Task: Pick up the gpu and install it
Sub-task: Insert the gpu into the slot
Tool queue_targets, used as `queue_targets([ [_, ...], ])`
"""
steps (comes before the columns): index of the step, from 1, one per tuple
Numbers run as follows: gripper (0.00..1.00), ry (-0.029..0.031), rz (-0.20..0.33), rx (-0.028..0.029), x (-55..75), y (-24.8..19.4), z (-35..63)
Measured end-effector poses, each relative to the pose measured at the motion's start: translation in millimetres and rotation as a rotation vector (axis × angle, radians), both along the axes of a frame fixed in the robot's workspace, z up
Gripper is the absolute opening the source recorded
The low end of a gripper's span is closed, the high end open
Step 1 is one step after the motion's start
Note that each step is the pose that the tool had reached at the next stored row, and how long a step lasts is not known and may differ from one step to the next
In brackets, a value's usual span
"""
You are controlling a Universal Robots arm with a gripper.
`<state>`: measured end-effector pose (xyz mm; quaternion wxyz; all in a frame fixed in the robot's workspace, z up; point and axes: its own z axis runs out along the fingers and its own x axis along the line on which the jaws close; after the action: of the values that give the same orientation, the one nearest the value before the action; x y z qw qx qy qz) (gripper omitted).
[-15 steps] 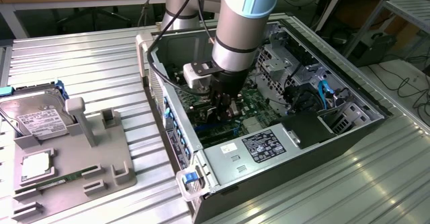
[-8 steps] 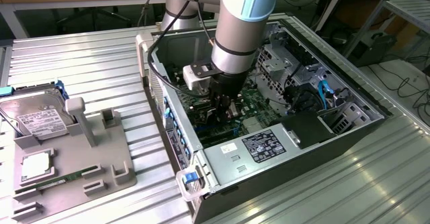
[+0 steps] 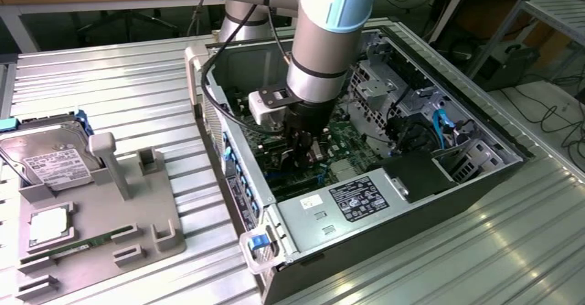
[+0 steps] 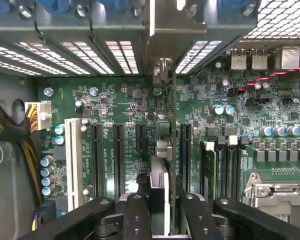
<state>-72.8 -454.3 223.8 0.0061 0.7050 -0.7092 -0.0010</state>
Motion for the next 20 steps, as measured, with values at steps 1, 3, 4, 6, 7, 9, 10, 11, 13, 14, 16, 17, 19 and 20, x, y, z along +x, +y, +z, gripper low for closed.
queue_targets([
  [1,0.27,-0.0001,0.0,0.0003,0.0,0.0,-2.1],
  [3,0.27,-0.0002,0.0,0.0009,0.1,0.3,-3.9],
  [4,0.27,-0.0005,0.0,0.0015,0.1,0.2,-4.2],
  [6,0.27,-0.0007,0.0,0.0018,0.1,0.2,-4.3],
  [7,0.27,-0.0007,0.0,0.0018,0.1,0.2,-4.3],
  [9,0.27,-0.0007,0.0,0.0018,0.1,0.3,-4.3],
  [10,0.27,-0.0007,0.0,0.0018,0.1,0.3,-4.3],
  [11,0.29,-0.0021,0.0,0.0049,0.3,0.7,-5.7],
  [13,0.35,-0.0023,0.0,0.0018,0.0,0.3,-2.8],
  [14,0.35,-0.0036,0.0,0.0023,0.0,0.3,0.1],
  [16,0.35,-0.0044,0.0,0.0022,0.1,0.4,9.1],
  [17,0.35,-0.0044,0.0,0.0017,0.1,0.3,13.9],
  [19,0.35,-0.0048,0.0,0.002,0.0,0.3,22.9],
  [20,0.35,-0.0048,0.0,0.0017,0.0,0.3,28.9],
])
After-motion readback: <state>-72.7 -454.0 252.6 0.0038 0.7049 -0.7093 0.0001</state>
